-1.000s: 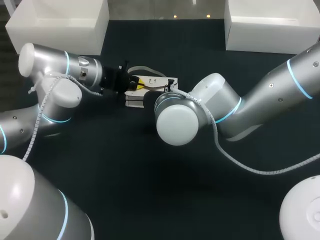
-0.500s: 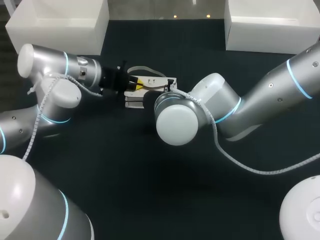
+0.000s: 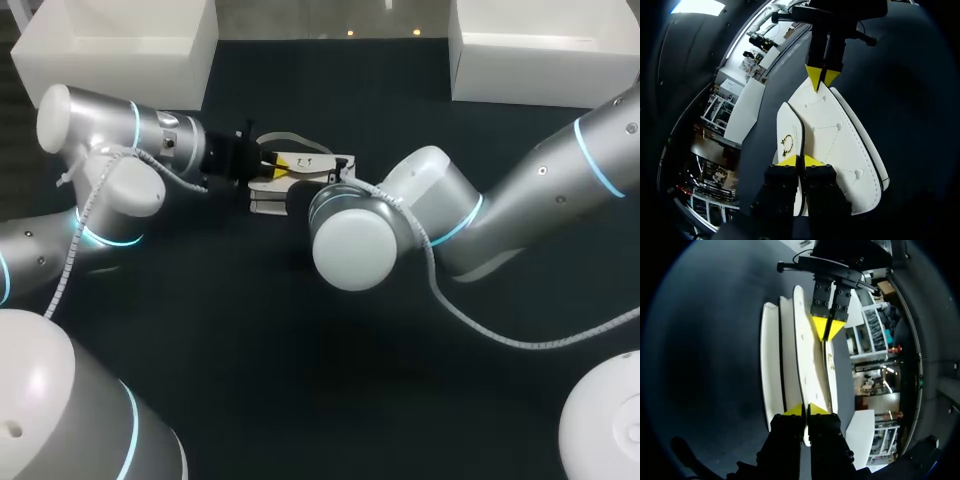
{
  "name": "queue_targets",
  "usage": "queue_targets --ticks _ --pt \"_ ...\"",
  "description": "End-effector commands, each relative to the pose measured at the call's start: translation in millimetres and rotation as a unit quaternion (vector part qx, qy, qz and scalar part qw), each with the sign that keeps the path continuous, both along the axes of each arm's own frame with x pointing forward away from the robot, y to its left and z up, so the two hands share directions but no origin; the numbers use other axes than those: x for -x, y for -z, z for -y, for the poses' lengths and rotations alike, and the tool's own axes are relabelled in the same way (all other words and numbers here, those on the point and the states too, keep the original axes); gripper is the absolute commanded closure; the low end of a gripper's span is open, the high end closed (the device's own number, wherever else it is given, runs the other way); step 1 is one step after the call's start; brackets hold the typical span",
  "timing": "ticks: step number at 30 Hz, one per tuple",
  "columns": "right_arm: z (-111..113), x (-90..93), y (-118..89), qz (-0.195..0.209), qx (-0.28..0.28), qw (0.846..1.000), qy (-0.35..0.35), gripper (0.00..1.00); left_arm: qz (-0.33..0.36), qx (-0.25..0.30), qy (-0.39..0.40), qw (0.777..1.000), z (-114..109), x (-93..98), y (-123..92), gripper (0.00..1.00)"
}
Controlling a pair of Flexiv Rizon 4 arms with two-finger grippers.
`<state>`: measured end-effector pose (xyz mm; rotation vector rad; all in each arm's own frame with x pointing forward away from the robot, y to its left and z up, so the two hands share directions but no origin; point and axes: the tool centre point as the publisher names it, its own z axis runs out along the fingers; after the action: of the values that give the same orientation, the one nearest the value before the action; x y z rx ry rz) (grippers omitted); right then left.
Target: Pick up the bag, open it, inspect its contents, close it, and place it on the opposite side
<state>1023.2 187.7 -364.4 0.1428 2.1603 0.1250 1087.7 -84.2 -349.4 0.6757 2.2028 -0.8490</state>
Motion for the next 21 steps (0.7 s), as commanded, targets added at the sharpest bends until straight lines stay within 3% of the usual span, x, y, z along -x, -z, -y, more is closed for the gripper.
queue_targets --ticks 1,5,11,20,21 --pt "3 2.0 5 0.067 -0.015 0.997 -0.018 1.0 0.009 -0.009 -0.014 1.0 -4 -6.8 8 1.0" --pt "3 2.0 5 0.067 -0.015 0.997 -0.018 1.0 0.001 -0.008 -0.023 1.0 -8 -11.4 11 1.0" --pt "3 2.0 5 0.067 -0.015 0.997 -0.018 1.0 0.006 0.003 -0.002 1.0 2 -0.5 2 1.0" --pt "3 2.0 5 0.067 -0.015 0.997 -0.018 1.0 0.006 -0.001 -0.007 1.0 0 -1.1 2 1.0" --pt "3 2.0 5 0.067 -0.015 0.997 -0.018 1.0 0.008 -0.002 -0.009 1.0 -1 -1.1 2 0.96"
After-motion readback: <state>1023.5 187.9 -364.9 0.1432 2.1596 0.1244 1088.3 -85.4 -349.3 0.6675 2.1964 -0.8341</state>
